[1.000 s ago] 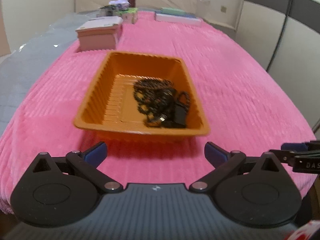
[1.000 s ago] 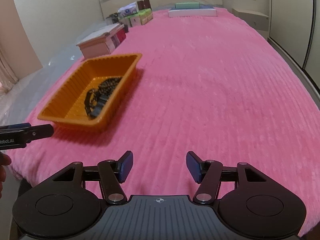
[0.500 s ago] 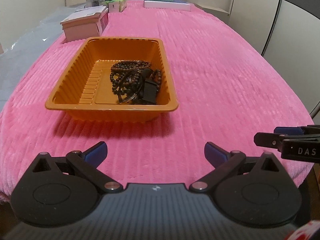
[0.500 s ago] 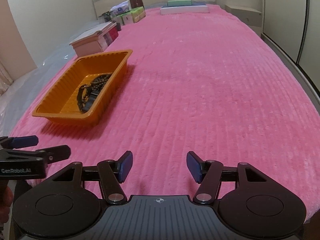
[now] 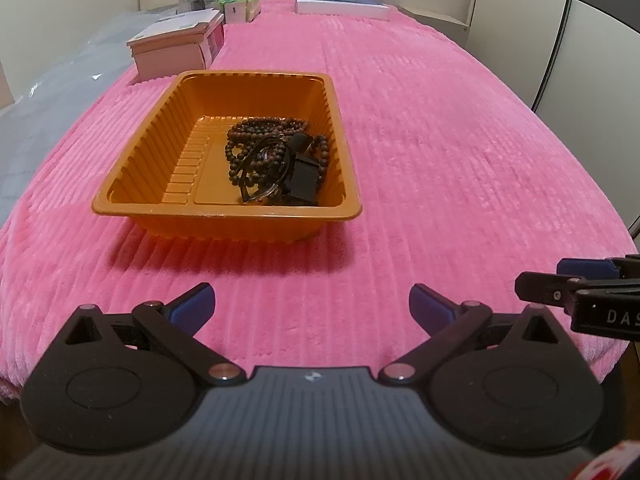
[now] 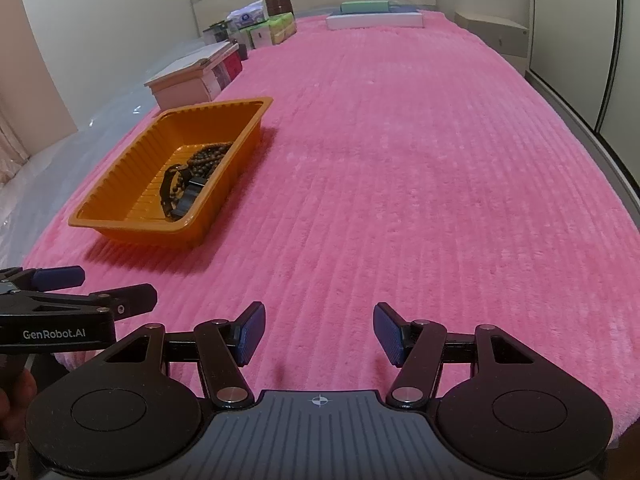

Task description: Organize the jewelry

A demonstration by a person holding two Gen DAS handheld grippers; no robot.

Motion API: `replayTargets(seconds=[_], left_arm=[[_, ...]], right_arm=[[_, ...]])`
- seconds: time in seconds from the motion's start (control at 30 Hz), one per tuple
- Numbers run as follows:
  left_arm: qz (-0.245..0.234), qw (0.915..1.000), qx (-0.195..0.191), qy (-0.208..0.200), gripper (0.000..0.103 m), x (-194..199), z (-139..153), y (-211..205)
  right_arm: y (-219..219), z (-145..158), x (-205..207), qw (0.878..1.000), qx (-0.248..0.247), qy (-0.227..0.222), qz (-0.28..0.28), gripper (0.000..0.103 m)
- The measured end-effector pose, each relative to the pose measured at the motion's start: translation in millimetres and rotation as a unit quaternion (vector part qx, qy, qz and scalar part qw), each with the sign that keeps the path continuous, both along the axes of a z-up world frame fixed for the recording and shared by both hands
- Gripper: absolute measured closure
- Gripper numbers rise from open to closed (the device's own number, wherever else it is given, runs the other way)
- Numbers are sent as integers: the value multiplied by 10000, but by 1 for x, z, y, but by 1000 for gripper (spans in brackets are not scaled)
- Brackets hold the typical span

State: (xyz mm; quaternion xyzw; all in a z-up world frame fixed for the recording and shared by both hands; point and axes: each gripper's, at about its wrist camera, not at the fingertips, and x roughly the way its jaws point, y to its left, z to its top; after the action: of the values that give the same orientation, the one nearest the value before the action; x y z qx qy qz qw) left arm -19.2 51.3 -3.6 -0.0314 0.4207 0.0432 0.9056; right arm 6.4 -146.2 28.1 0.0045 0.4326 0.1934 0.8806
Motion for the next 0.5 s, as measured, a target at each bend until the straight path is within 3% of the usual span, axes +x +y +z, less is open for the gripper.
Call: replayTargets(seconds=[0.5], left_arm=[[-61,10000,12,1,0,-2,-2,-2]], right_arm=[[1,0,1,10000,-4,-16,-42,43]])
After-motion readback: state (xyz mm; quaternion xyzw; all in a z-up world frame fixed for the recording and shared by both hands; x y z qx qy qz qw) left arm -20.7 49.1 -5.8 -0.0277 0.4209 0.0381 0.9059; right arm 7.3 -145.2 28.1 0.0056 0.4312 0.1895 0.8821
